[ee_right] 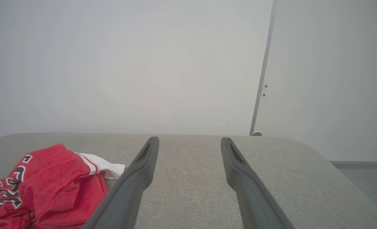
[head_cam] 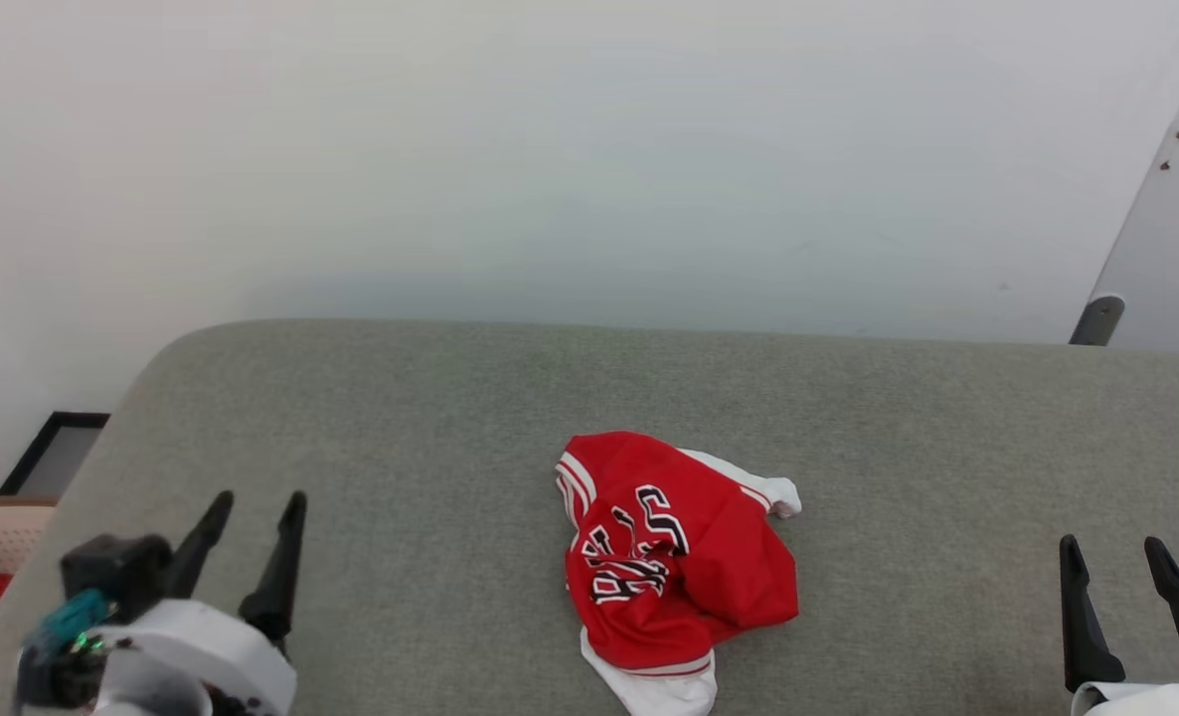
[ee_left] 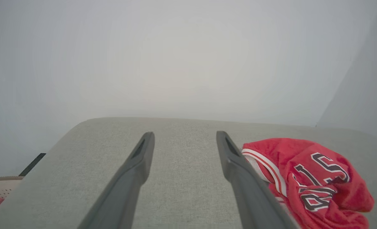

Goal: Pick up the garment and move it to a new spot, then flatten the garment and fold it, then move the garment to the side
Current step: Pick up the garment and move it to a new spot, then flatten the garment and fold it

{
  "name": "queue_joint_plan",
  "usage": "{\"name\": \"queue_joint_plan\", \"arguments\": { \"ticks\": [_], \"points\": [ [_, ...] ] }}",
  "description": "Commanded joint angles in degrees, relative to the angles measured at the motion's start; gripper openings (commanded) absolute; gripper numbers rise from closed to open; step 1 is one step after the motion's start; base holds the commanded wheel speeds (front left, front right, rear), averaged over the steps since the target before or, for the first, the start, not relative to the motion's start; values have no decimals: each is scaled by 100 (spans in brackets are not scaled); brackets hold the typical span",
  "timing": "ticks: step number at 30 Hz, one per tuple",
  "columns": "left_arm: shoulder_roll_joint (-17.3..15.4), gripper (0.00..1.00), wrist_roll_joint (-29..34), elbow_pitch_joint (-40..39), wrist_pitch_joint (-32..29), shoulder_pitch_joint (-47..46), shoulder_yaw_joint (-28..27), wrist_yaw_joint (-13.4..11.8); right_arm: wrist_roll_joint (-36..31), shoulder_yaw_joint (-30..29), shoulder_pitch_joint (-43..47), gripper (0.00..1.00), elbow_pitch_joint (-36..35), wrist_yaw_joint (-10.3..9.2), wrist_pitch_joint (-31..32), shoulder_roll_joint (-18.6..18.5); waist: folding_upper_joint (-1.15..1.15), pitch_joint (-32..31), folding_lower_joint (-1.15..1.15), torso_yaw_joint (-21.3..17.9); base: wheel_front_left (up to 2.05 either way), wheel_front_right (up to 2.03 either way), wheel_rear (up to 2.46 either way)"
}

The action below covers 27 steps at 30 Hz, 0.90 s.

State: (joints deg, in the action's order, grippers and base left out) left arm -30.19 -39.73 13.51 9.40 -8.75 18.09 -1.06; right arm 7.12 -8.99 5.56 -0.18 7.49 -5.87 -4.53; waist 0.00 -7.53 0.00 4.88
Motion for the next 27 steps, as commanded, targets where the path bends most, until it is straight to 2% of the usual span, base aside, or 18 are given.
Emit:
{"name": "queue_joint_plan", "arguments": {
  "ticks": [1,17,27],
  "points": [
    [-37,100,-81,-55,73,156,-96,-78,23,-51,91,100,-21,0,-28,33,0,-13,0,63,0,0,0],
    [-108,100,-167,-407,-10,313,-145,-220,-30,-33,20,100,-33,0,25,72,0,84,0,238,0,0,0],
    [42,100,-180,-741,-14,364,-204,-578,64,213,-478,100,-3,0,306,-253,0,410,0,657,0,0,0]
  ]
}}
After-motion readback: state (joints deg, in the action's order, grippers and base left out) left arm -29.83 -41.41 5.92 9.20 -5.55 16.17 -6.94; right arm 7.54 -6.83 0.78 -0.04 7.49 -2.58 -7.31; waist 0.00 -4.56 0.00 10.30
